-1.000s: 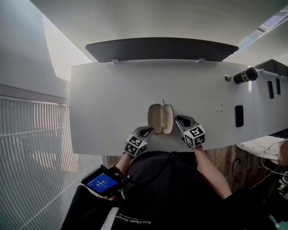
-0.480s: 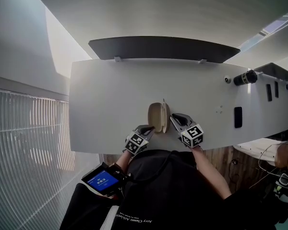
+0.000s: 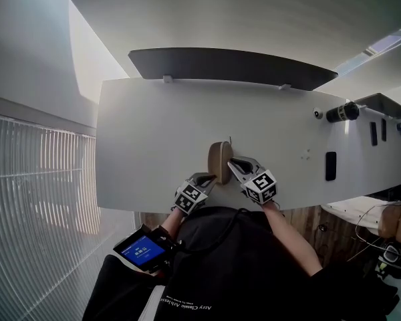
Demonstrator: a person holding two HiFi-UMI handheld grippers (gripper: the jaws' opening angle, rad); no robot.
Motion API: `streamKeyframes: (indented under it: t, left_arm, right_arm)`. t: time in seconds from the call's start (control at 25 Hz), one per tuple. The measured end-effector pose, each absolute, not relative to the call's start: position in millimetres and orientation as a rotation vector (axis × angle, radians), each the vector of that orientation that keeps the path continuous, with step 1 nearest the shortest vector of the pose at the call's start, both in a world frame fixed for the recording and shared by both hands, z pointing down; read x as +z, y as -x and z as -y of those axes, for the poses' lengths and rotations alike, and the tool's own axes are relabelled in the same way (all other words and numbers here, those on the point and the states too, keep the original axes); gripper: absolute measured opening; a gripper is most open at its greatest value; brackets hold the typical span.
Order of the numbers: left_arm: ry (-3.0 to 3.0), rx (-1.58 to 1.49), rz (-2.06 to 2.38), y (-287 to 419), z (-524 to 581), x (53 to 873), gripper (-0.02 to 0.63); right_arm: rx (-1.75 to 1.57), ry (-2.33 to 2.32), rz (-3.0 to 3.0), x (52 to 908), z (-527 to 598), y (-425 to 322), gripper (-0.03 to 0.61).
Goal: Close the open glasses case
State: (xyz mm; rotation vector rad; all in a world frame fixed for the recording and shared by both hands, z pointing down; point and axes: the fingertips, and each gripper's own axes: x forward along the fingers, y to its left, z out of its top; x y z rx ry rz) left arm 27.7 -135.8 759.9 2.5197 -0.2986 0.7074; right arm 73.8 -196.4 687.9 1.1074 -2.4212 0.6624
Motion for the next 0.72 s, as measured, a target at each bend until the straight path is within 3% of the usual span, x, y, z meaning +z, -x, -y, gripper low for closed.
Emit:
streamKeyframes:
  t: [0.72]
  left_arm:
    - [-2.466,0.676,0.358,-7.9,148.3,758.6,0.026]
  right_arm:
    - [0.634,-0.945,2.421,699.6,204.6,-37.9,0.049]
